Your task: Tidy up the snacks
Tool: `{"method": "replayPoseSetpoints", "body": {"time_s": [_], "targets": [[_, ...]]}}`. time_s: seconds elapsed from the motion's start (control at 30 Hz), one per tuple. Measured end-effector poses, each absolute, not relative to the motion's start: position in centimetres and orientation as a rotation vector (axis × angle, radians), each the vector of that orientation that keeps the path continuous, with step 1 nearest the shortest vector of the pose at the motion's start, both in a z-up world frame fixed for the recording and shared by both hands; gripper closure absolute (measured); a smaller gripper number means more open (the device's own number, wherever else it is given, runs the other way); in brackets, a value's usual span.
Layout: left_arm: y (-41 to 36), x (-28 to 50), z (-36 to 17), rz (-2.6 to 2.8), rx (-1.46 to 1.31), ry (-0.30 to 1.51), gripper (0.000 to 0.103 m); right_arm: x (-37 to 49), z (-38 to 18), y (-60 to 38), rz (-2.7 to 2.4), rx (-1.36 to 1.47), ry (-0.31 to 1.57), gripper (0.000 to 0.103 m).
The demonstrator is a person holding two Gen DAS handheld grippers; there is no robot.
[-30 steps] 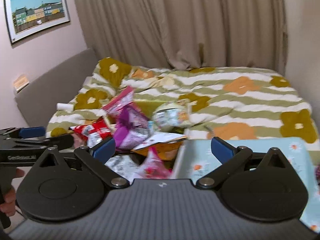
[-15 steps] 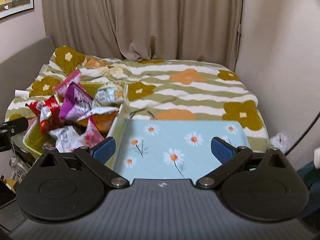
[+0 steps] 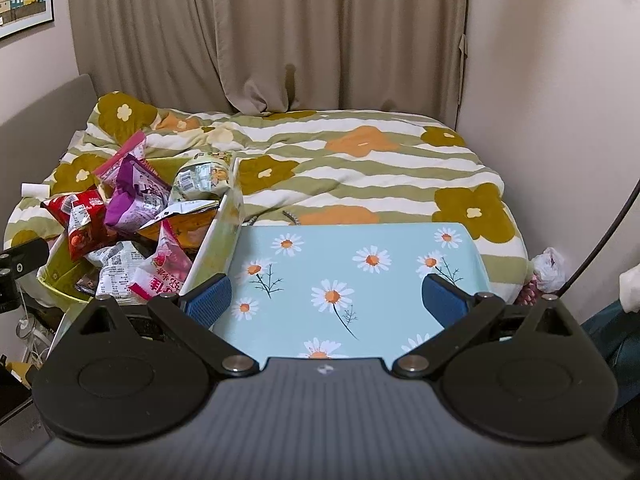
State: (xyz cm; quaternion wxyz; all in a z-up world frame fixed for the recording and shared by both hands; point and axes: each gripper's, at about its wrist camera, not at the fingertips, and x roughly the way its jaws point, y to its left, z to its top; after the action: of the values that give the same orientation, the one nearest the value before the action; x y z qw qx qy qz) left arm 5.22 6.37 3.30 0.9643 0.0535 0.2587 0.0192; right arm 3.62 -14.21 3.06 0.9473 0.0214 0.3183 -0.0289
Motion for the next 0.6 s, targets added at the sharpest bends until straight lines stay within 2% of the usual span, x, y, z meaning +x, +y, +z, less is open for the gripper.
{"method": "replayPoseSetpoints", "body": {"time_s": [0.6], "targets": [[6.35, 5.63, 3.02, 0.036, 0.109, 0.545, 0.000, 3.76, 2.85, -14.25, -0.056, 0.043, 0.653, 0.000]]}}
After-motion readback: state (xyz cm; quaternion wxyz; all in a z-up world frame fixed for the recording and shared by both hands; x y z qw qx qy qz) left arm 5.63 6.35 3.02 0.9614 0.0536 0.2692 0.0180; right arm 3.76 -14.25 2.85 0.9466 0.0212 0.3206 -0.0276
